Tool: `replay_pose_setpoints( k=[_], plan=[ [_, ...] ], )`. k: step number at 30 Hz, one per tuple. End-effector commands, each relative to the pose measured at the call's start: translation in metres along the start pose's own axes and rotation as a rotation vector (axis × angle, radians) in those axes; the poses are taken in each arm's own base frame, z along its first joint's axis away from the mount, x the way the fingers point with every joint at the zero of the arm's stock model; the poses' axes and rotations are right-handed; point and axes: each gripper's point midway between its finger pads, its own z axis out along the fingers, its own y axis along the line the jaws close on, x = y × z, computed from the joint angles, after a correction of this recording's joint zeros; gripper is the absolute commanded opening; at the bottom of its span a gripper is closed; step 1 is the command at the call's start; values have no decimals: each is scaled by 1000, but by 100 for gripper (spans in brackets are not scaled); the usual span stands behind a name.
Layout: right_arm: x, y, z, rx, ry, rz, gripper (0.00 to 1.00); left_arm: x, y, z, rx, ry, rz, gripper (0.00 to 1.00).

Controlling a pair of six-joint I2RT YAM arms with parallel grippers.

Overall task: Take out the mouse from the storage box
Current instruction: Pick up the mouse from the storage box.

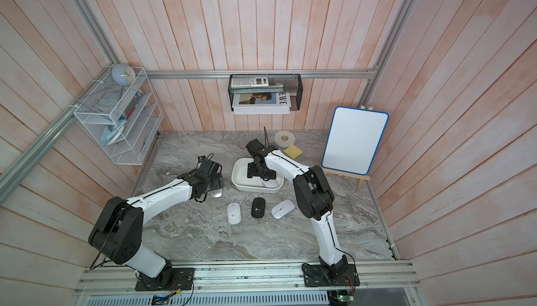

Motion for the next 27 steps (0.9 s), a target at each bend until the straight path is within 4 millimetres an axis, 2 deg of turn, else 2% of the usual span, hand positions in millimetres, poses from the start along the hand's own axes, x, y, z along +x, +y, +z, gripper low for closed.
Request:
replay_pose_setpoints(
  k=[1, 3, 7, 13, 18, 20, 25, 27],
  plan=[
    [6, -21, -29, 72, -30, -29, 89, -1, 4, -3, -3, -9, -3, 90],
    [15, -28, -31, 85, -15, -29, 89, -1, 3, -4, 0, -9, -3, 90],
    [36, -34, -23, 78, 37, -15, 89, -3, 2, -4, 4, -12, -3, 90],
    [49, -20, -2, -1, 96, 13, 89, -5, 2, -8, 10, -21, -7, 90],
    [47, -11, 16, -13, 117, 19, 89, -4, 1, -10, 14, -26, -10, 91],
    [40, -4, 18, -27, 110, 17, 89, -3, 1, -9, 12, -21, -7, 91],
    [21, 14, 19, -64, 96, -8, 87, -4, 0, -11, 11, -21, -1, 91],
    [13, 17, 13, -64, 83, -20, 87, -5, 1, -12, 6, -23, 2, 91]
  ],
)
